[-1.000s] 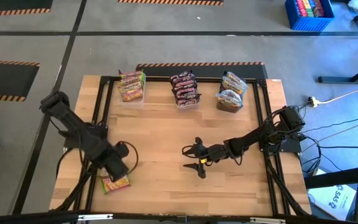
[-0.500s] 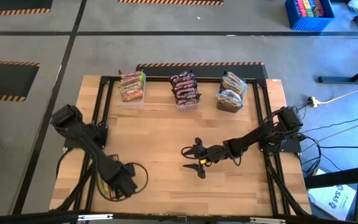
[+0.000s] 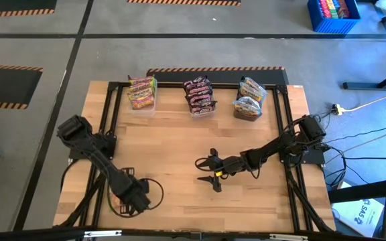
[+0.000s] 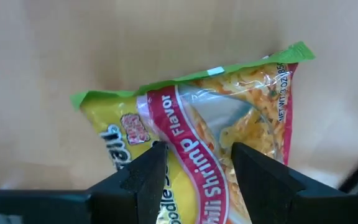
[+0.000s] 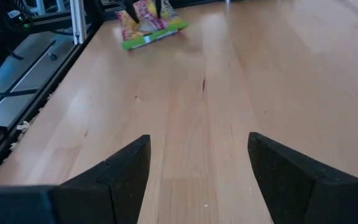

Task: Sort Maruchan noodles
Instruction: Put the green noodle pack into the left transparent bin

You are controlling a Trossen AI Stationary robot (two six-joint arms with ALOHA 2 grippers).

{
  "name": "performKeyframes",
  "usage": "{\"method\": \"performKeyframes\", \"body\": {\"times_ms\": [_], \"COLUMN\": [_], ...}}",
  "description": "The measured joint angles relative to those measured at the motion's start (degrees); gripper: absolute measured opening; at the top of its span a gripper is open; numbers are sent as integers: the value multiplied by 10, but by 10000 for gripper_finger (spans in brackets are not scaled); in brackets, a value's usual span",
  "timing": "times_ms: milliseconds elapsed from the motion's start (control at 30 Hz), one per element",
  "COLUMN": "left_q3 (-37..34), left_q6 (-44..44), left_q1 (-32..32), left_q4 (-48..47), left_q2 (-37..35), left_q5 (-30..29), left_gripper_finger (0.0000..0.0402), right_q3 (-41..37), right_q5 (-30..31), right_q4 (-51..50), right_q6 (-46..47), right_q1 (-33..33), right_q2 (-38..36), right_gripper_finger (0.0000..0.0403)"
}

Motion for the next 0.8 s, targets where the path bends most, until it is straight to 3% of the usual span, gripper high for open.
{"method": "performKeyframes", "body": {"times_ms": [100,267,533,800], "left_q3": [-15,-17,-18,-23], "left_q6": [13,50,127,221], "left_q1": [4,15,43,107], "left_q4": [18,47,172,336], "left_q2": [0,-1,1,8], "left_q5": [6,-39,-175,-262], "left_gripper_finger": [183,183,183,183], "right_q3": [0,0,0,22], "right_q5": [6,10,10,5], "right_q4": [0,0,3,-7], "right_q6": [-2,-2,-2,-2], "right_q1": [0,0,0,0], "right_q2": [0,0,0,0], "right_gripper_finger": [254,254,254,254]}}
